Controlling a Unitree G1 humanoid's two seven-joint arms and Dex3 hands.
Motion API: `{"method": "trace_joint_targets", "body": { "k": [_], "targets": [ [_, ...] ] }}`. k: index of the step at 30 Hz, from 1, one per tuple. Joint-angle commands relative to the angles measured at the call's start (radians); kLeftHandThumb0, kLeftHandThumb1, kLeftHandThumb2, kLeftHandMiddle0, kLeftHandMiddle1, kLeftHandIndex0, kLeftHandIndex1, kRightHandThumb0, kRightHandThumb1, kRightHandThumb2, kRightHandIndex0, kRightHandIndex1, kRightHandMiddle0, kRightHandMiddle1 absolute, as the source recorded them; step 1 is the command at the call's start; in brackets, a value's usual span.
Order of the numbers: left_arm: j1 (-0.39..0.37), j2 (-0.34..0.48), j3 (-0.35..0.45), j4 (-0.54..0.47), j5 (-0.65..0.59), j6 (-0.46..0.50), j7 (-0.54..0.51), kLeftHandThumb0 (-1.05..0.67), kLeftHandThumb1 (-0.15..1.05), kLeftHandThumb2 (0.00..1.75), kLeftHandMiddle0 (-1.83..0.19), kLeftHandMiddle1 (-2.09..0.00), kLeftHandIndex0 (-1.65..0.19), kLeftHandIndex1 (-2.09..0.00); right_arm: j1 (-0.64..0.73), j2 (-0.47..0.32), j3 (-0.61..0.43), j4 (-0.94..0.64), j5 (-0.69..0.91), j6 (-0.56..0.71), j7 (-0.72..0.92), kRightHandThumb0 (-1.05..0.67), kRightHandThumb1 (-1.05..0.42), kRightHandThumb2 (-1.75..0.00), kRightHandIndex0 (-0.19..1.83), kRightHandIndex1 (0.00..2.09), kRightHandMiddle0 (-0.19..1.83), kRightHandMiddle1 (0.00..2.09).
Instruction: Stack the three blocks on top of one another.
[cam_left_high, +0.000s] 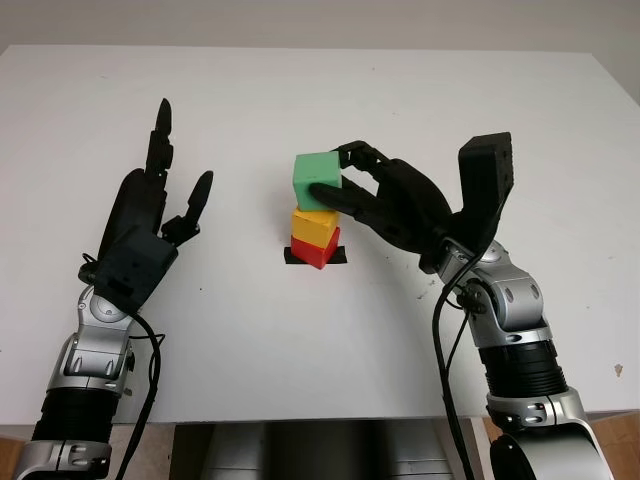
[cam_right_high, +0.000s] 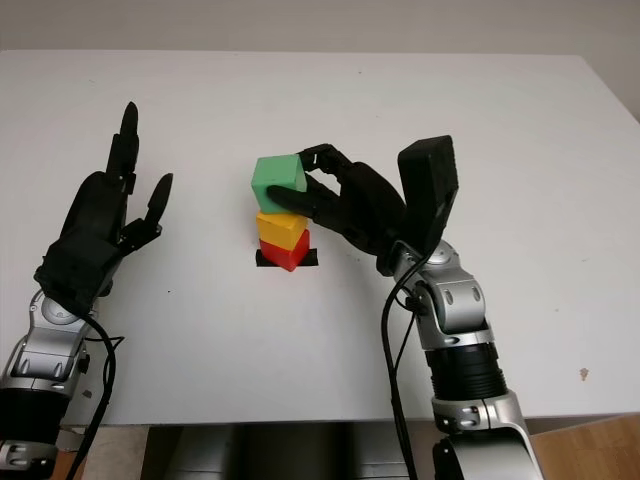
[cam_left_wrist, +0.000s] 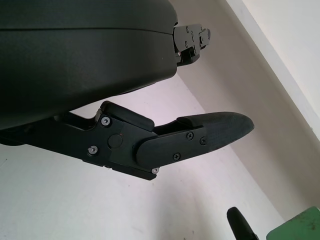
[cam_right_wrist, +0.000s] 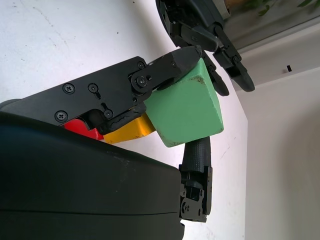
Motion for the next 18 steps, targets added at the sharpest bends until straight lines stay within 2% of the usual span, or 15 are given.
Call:
{"method": "trace_joint_targets", "body": {
  "k": [1,18],
  "targets": [
    [0.003,0.009,-0.003,0.0,0.001,0.003,-0.006,-0.81,1.05,0.68,0.19,0.0,0.18,-0.05,0.004,0.003,-0.003,-0.019,0.006,0.004,0.006,-0.44,-1.04,-0.05,0.05,0.05,0.08,1.91],
    [0.013,0.012,0.002,-0.01,0.001,0.009,-0.018,-0.81,1.05,0.68,0.19,0.0,0.18,-0.03,0.02,-0.008,-0.009,-0.019,-0.004,0.005,0.012,-0.46,-1.03,-0.05,0.07,0.06,0.1,1.93]
  ]
}}
